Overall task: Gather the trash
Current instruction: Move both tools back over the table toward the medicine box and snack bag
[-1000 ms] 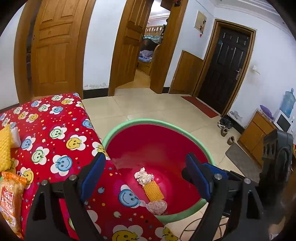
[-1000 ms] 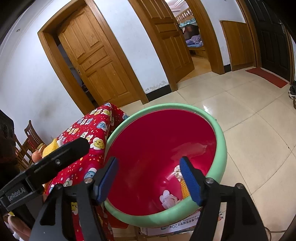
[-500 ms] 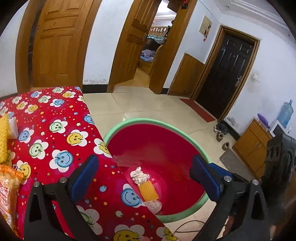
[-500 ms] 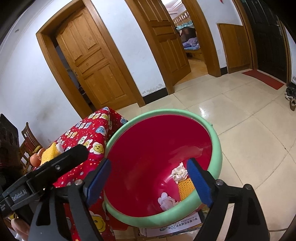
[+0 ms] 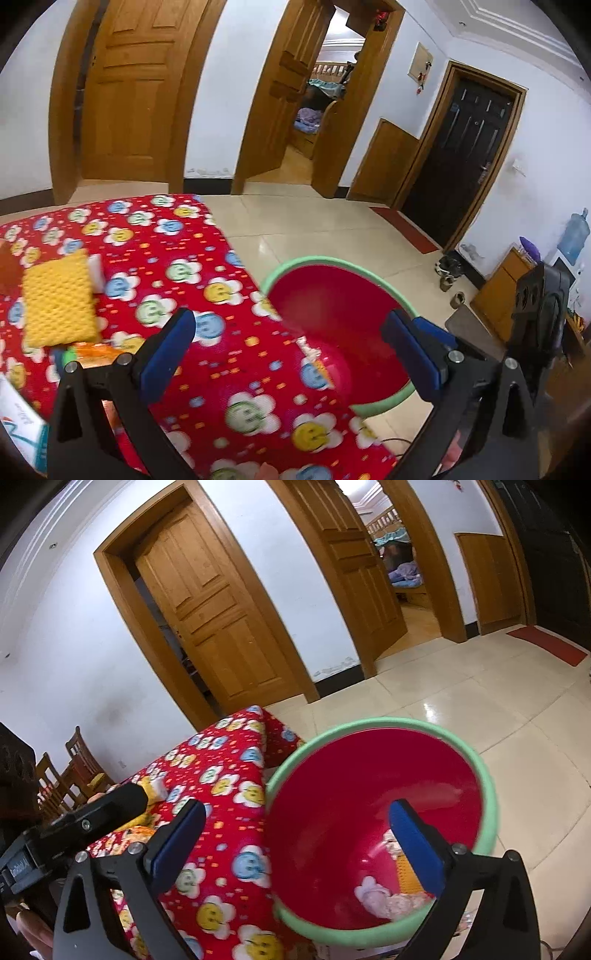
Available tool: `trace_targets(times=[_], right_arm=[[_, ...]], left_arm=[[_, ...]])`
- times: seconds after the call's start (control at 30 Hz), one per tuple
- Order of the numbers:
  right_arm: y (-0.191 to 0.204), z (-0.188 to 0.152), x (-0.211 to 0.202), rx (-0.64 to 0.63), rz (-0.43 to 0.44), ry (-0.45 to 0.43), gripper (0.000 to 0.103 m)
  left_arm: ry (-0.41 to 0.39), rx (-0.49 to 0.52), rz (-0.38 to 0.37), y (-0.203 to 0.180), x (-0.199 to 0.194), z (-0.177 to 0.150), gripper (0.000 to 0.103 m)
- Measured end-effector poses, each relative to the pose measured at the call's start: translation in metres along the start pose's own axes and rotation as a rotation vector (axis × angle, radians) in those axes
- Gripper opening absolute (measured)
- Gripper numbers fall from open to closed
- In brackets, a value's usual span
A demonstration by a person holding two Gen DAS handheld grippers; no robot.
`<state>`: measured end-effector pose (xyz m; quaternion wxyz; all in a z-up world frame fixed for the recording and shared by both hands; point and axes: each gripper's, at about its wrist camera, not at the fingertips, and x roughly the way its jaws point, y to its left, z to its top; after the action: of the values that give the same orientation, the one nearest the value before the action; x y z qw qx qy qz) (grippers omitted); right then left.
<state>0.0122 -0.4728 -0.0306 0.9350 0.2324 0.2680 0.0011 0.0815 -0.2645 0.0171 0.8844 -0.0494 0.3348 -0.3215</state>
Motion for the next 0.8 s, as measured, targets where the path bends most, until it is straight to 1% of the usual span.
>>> trace_targets(times=[0.13, 0.2, 0.3, 0.4, 0.47, 0.6, 0.7, 0.8], right_arm=[[0.026, -0.002, 0.004, -0.038, 0.035, 0.003, 0.102], [0.036, -0.003, 0.007, -0.062, 0.032, 0.004, 0.102], [0.053, -0.006, 0.013, -0.095, 0.054, 0.013, 0.102], [0.072, -0.01, 0.021, -0.132, 0.071, 0.026, 0.102], [0.08, -0.013, 0.025, -0.144, 0.08, 0.035, 0.102], [0.1, -0.017, 0.035, -0.165, 0.112, 0.065, 0.102], [0.12, -0.021, 0.04, -0.195, 0.148, 0.077, 0.102], [0.135, -0.025, 0.045, -0.236, 0.156, 0.084, 0.102]], left_arm=[[0.0, 0.042, 0.05, 0.014, -0.013, -0.006, 0.101], [-0.001, 0.058, 0.067, 0.022, -0.021, -0.009, 0.101], [-0.018, 0.069, 0.107, 0.036, -0.036, -0.013, 0.101], [-0.033, 0.078, 0.133, 0.049, -0.05, -0.013, 0.101], [-0.04, 0.103, 0.146, 0.058, -0.058, -0.014, 0.101], [-0.039, 0.154, 0.221, 0.076, -0.07, -0.016, 0.101], [-0.029, 0.163, 0.239, 0.093, -0.079, -0.025, 0.101], [-0.019, 0.161, 0.273, 0.112, -0.084, -0.04, 0.101]])
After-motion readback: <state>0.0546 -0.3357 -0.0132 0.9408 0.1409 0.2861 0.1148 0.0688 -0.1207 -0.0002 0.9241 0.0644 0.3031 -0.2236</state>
